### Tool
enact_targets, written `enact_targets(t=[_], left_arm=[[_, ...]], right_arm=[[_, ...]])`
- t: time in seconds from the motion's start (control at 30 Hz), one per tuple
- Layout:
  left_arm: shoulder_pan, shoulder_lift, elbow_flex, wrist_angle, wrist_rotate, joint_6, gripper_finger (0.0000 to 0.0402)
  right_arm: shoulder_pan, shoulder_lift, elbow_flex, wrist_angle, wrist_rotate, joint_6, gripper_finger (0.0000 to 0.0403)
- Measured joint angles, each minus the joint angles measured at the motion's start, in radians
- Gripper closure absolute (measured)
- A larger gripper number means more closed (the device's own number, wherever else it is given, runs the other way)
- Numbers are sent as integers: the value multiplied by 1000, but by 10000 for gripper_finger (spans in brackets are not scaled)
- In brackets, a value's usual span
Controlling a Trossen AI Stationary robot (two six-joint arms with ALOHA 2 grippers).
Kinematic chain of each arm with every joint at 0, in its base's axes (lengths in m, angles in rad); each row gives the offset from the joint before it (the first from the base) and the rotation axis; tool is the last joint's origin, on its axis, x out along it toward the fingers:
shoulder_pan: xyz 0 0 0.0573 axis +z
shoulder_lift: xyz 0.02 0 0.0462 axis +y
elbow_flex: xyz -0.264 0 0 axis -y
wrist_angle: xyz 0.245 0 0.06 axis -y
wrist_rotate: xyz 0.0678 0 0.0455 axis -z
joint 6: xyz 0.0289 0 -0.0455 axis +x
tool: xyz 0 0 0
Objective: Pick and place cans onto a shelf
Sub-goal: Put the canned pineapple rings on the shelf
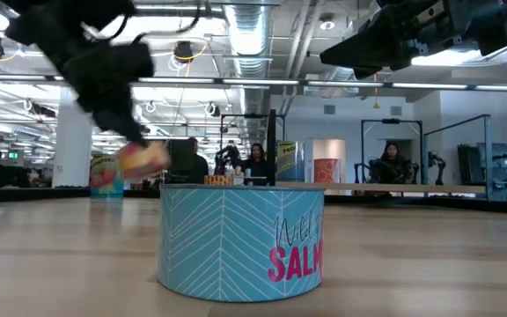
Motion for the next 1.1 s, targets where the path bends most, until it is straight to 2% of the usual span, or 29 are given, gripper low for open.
enact_targets(t=[0.13,0.3,0.47,0.67,0.93,1.1], left_arm=[[12,78,49,166,30,94,399],[16,275,163,250,49,205,399],[16,477,316,267,61,298,399],[19,662,459,256,82,366,399],[34,772,535,254,121,376,398],[33,772,537,253,137,378,379]], right_arm=[[1,0,0,0,1,22,394],[23,0,14,-6,2,26,394],[53,-1,21,-11,4,26,394],[102,-1,21,-58,58,41,394],[156,-1,21,-68,73,61,394],[177,-1,21,-78,73,68,394]])
